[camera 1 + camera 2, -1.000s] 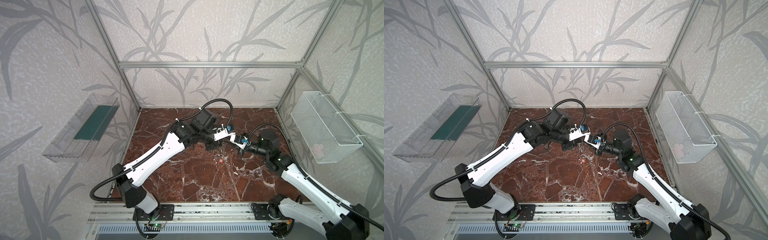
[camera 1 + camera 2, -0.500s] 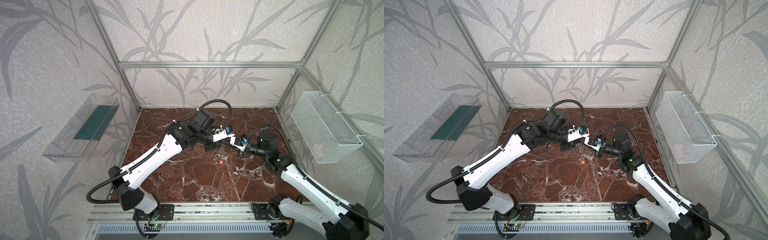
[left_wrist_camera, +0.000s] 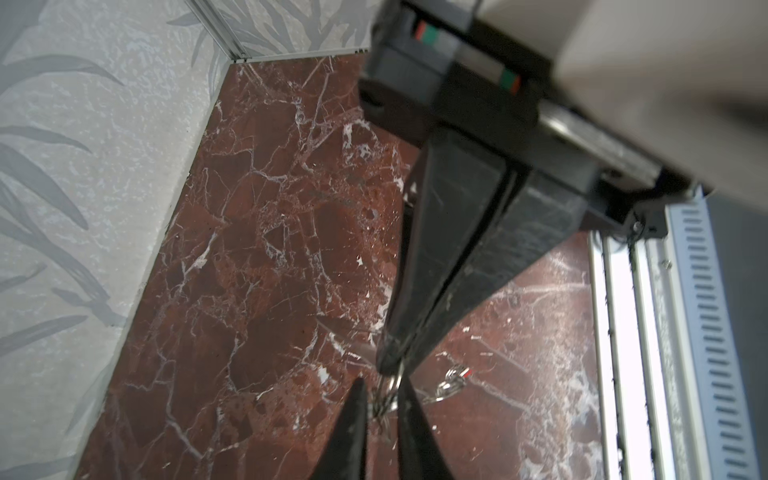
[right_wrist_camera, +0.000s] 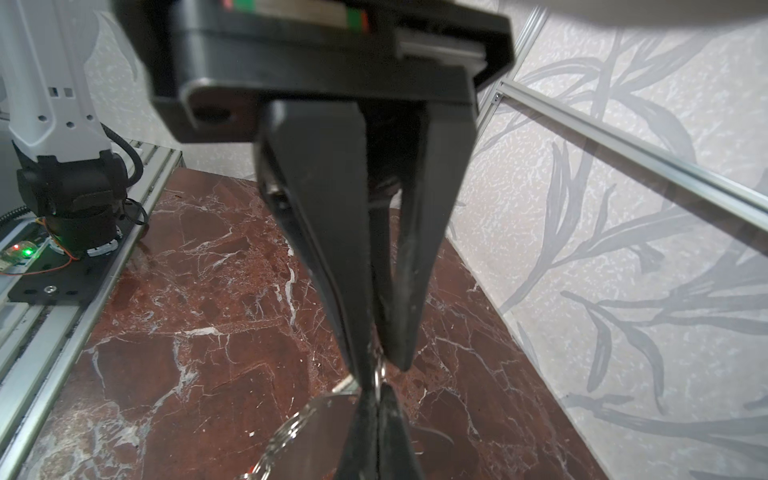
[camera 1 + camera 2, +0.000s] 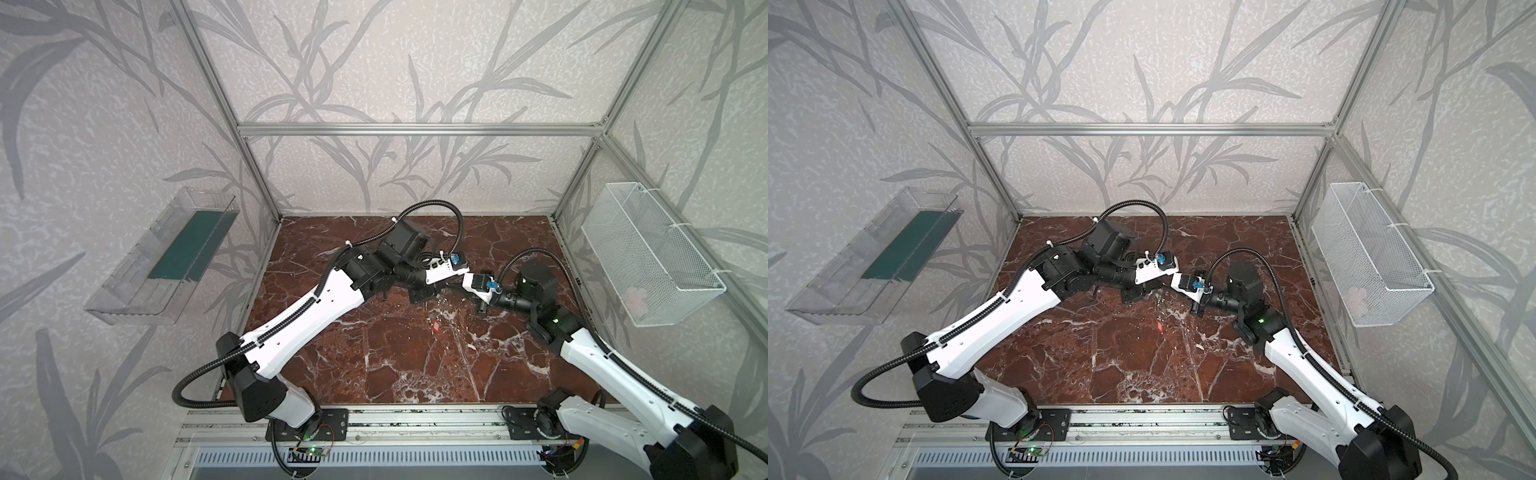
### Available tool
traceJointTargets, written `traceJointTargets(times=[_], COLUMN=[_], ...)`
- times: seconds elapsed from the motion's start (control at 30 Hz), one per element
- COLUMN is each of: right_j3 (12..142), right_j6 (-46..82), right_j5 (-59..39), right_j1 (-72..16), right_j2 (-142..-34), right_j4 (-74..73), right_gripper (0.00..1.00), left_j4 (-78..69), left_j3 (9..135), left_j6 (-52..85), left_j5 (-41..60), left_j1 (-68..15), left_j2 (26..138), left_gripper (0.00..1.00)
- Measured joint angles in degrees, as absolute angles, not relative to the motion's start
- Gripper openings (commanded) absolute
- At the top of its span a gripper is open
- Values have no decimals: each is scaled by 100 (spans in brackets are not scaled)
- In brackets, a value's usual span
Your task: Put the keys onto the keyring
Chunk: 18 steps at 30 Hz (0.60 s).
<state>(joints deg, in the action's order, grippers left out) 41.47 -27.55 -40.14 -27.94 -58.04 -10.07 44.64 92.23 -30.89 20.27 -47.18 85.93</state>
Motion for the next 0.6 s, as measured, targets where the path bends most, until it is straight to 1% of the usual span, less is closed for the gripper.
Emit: traceJointTargets(times=[0.23, 0.4, 0.6], right_j3=[3894, 3894, 3894], right_j6=[-2056, -1772, -1590], right_j5=[-4110, -4228, -4294], right_j1=[-2635, -2617, -2617], right_j2=[-5861, -5922, -5933], right_j4=[-1555, -1911, -2150], right_gripper=[0, 0, 0], left_j4=[3208, 2410, 1750], left_j3=[7771, 7330, 7074], left_j6=[-2456, -2073, -1789], left_j5=[2073, 2119, 2285], left_j1=[-4392, -4340, -4344], left_j2=[7588, 7242, 7266], left_gripper=[31, 31, 23])
